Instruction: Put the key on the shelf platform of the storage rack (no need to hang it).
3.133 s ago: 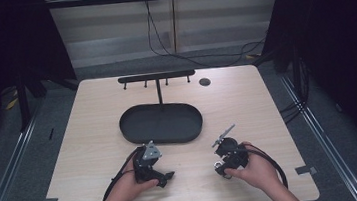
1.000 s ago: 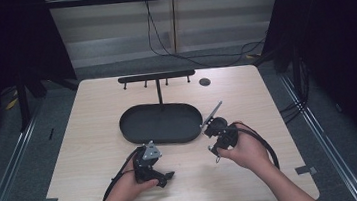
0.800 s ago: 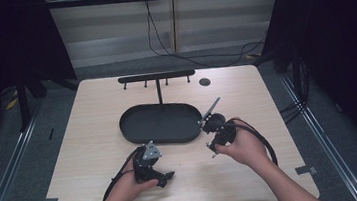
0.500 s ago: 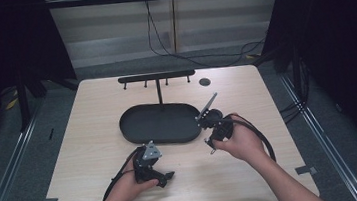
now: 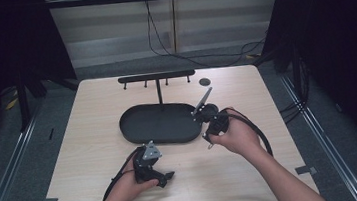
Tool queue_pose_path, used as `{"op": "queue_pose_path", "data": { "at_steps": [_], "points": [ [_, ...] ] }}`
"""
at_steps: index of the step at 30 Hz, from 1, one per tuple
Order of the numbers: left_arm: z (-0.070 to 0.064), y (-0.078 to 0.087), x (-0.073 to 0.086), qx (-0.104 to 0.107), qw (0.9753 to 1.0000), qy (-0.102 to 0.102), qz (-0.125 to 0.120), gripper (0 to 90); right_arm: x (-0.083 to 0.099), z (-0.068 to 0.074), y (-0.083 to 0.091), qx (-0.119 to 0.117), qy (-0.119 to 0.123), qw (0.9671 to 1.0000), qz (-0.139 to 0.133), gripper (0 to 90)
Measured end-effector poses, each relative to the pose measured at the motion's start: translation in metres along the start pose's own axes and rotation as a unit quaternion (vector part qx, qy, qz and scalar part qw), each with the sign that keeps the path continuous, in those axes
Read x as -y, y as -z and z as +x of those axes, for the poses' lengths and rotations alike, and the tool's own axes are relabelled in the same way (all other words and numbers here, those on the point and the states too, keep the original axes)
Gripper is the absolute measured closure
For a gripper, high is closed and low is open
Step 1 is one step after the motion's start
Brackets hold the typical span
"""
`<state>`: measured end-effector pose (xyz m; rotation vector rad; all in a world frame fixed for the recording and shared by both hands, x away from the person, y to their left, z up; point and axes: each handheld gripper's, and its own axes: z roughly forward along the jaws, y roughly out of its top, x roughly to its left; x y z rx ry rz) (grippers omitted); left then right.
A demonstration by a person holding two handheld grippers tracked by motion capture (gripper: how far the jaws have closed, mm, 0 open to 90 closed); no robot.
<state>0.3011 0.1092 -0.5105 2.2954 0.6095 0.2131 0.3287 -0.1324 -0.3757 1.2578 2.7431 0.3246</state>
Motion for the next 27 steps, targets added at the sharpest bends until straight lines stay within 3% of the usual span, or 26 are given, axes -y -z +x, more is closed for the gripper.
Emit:
{"op": "queue_pose_path", "data": {
  "at_steps": [27],
  "points": [
    [0.000,0.000,0.000,0.000,1.0000,0.000,0.000,0.0,-0.020,-0.011,0.003,-0.005,-0.015,0.9998,-0.011,86.0]
  ]
}}
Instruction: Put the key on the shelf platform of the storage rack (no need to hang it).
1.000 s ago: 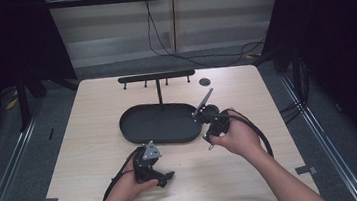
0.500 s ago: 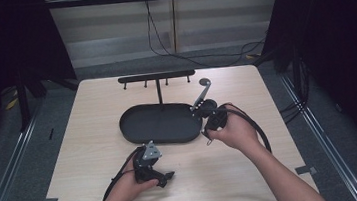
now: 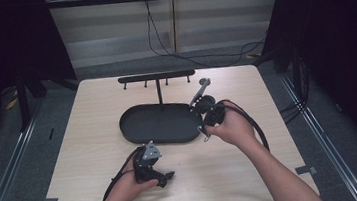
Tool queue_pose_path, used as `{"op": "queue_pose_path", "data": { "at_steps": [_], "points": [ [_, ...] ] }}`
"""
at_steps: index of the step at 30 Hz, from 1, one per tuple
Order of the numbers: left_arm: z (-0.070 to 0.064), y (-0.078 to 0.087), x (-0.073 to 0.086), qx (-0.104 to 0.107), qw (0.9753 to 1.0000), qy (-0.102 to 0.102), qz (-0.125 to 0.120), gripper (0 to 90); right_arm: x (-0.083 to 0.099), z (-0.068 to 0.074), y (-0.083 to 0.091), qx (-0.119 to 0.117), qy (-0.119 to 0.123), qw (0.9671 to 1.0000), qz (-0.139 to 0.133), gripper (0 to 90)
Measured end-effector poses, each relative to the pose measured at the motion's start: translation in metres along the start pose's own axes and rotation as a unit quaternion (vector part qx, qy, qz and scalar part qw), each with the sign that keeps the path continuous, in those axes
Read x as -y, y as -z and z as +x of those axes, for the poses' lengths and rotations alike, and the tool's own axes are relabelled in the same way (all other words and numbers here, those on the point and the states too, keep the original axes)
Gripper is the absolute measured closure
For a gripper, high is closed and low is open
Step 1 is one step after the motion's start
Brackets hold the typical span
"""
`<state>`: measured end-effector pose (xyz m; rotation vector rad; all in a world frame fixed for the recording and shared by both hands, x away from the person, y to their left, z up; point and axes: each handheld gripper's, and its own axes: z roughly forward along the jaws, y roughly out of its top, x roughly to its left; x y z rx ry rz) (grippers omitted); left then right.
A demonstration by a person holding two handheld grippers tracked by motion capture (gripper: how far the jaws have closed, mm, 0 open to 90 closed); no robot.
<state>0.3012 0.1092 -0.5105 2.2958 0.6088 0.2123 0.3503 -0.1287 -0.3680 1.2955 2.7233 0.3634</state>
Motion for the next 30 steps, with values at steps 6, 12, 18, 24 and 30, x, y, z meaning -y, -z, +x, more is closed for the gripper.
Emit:
{"op": "queue_pose_path", "data": {
  "at_steps": [6,12,18,24,30],
  "points": [
    [0.000,0.000,0.000,0.000,1.0000,0.000,-0.001,0.0,-0.006,0.002,-0.001,0.002,0.002,1.0000,0.001,86.1],
    [0.000,0.000,0.000,0.000,1.0000,0.000,-0.001,0.0,-0.013,0.004,-0.002,0.003,0.005,1.0000,0.004,86.0],
    [0.000,0.000,0.000,0.001,1.0000,0.000,0.002,0.0,-0.018,0.003,-0.004,0.003,0.005,1.0000,-0.002,86.1],
    [0.000,0.000,0.000,0.001,1.0000,0.000,0.002,0.0,-0.023,0.002,-0.004,0.005,0.004,1.0000,-0.006,86.1],
    [0.000,0.000,0.000,0.001,1.0000,0.000,0.002,0.0,-0.028,0.001,-0.004,0.007,0.003,0.9999,-0.008,86.1]
  ]
}}
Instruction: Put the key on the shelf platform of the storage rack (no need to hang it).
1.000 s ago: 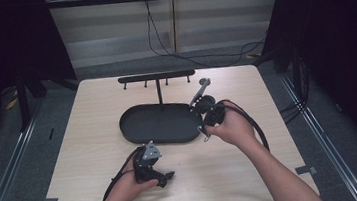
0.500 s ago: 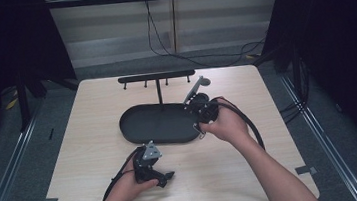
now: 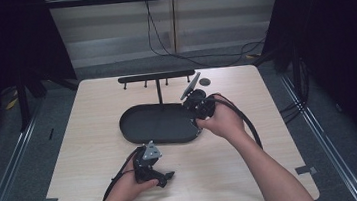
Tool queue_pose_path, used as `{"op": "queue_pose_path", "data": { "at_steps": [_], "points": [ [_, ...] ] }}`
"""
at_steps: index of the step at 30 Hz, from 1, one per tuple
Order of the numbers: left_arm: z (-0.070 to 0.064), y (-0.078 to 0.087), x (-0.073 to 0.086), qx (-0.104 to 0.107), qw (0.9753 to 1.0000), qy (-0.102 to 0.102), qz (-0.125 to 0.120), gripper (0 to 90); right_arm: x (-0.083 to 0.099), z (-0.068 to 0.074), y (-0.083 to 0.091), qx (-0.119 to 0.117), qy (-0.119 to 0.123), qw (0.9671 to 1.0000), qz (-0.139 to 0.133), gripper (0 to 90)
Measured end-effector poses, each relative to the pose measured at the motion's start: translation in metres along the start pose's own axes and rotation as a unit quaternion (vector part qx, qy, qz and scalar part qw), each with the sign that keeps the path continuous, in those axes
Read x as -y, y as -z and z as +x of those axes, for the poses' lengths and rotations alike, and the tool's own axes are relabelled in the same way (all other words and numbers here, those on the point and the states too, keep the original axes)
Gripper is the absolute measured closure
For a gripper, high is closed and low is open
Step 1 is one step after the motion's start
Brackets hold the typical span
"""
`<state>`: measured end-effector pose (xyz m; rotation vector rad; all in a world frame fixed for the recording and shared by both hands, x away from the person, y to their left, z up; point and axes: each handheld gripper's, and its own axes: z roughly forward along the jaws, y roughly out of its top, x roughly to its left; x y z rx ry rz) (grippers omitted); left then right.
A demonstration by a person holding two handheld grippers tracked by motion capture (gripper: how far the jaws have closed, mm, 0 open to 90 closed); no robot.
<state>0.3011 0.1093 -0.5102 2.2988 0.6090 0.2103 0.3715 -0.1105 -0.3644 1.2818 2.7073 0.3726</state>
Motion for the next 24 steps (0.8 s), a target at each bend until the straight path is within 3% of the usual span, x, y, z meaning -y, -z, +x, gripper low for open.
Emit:
{"op": "queue_pose_path", "data": {
  "at_steps": [24],
  "points": [
    [0.000,0.000,0.000,0.000,1.0000,0.002,-0.002,0.0,-0.013,-0.006,-0.003,0.001,-0.009,0.9999,-0.014,86.0]
  ]
}}
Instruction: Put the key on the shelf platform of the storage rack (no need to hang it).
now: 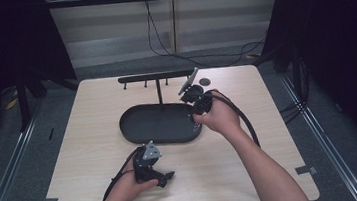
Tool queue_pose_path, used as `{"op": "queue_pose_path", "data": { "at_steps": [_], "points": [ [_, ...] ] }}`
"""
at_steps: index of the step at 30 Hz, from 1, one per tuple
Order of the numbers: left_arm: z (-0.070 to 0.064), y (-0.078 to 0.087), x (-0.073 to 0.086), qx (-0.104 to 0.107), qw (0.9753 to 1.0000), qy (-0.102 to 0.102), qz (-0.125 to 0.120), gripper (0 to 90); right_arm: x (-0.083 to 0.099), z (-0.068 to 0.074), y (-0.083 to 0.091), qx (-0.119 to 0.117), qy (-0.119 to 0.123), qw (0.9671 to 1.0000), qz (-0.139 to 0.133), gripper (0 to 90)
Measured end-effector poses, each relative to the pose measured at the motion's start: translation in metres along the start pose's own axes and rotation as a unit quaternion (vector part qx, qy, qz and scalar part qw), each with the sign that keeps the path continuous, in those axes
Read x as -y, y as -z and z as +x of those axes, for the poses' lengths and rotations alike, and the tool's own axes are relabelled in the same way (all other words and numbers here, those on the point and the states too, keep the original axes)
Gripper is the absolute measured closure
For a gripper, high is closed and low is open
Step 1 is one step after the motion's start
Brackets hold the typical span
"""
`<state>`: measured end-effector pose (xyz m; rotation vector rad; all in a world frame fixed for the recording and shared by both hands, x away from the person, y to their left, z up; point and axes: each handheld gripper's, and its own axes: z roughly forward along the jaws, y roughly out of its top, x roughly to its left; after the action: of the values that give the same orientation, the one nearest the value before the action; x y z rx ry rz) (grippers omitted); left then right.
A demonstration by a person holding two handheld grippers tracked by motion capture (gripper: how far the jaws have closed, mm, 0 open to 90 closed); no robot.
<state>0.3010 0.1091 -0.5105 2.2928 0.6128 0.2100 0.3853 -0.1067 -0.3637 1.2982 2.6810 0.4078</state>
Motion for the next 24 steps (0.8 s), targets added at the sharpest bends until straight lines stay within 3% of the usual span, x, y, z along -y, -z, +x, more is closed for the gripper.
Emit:
{"op": "queue_pose_path", "data": {
  "at_steps": [24],
  "points": [
    [0.000,0.000,0.000,0.000,1.0000,-0.003,0.003,0.0,-0.021,0.004,-0.004,0.002,0.010,0.9999,0.002,86.1]
  ]
}}
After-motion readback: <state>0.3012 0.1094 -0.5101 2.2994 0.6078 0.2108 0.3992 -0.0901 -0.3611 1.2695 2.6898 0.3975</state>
